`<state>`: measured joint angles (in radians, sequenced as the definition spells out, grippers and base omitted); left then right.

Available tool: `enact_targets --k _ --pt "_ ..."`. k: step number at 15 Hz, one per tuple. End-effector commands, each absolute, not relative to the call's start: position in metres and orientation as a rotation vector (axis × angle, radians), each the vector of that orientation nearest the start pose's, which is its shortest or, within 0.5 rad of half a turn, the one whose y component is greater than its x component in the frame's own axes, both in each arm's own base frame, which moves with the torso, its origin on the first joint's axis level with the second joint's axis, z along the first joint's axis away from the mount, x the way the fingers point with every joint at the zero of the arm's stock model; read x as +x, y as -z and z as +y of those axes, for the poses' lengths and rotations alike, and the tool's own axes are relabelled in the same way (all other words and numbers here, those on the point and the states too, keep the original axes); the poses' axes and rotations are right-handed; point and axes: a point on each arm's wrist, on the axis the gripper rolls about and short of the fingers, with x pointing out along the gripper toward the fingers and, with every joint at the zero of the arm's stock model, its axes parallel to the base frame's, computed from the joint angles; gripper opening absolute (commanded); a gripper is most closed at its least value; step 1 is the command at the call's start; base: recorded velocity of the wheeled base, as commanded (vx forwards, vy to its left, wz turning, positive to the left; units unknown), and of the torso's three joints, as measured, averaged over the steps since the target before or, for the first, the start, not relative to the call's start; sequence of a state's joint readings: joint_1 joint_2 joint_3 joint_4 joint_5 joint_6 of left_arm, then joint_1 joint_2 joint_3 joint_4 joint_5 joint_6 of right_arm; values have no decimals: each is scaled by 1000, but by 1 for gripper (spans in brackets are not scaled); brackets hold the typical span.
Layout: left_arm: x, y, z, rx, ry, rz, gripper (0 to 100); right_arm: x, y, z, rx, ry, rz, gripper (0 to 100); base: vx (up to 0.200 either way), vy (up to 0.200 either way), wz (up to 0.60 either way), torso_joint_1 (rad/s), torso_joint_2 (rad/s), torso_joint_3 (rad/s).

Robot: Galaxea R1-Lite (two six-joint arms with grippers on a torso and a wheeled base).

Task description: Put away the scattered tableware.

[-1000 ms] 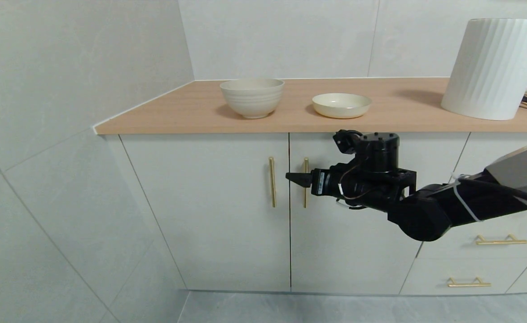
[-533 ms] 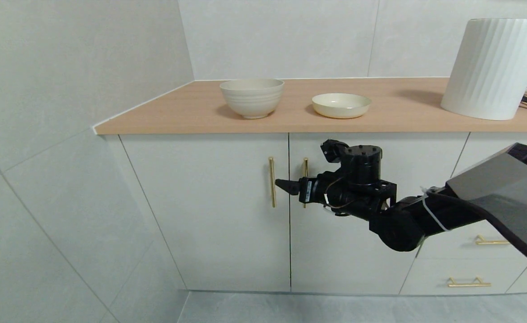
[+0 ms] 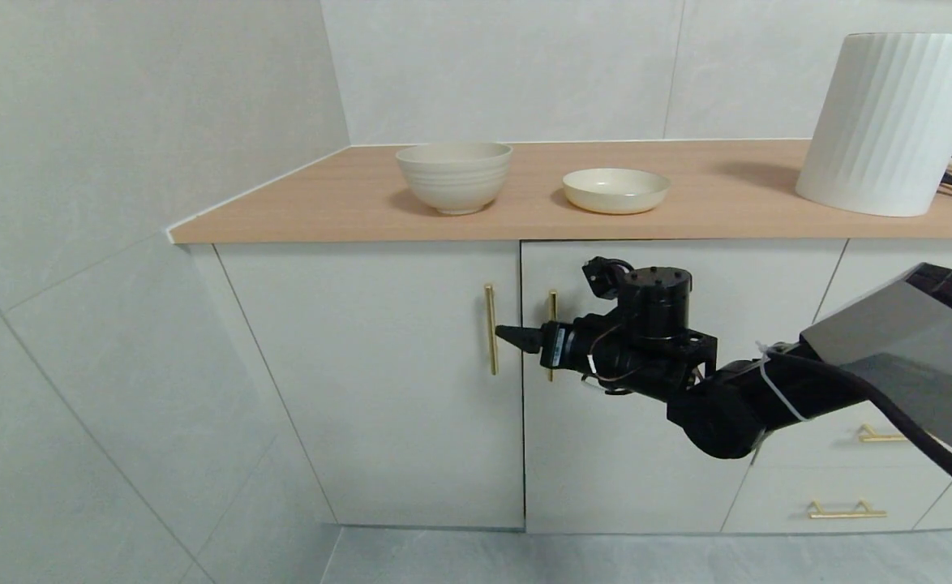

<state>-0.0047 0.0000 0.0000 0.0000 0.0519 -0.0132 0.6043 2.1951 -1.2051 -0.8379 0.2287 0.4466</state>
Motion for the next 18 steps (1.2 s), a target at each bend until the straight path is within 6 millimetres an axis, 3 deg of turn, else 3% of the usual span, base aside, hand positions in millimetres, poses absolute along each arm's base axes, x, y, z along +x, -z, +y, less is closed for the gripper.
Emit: enact_targets --k 1,5,12,18 --pt "-23 -75 1 -14 -48 0 100 343 -137 245 401 -834 339 100 0 0 0 0 0 0" --pt "-23 -75 1 -14 -48 0 100 328 -140 238 401 -881 370 100 0 0 0 0 0 0" --pt "-23 -75 1 -14 -48 0 100 274 -143 237 383 -977 376 100 0 0 0 0 0 0" --pt "-23 -75 1 -14 -48 0 100 229 -140 210 350 -1054 442 100 0 0 0 0 0 0"
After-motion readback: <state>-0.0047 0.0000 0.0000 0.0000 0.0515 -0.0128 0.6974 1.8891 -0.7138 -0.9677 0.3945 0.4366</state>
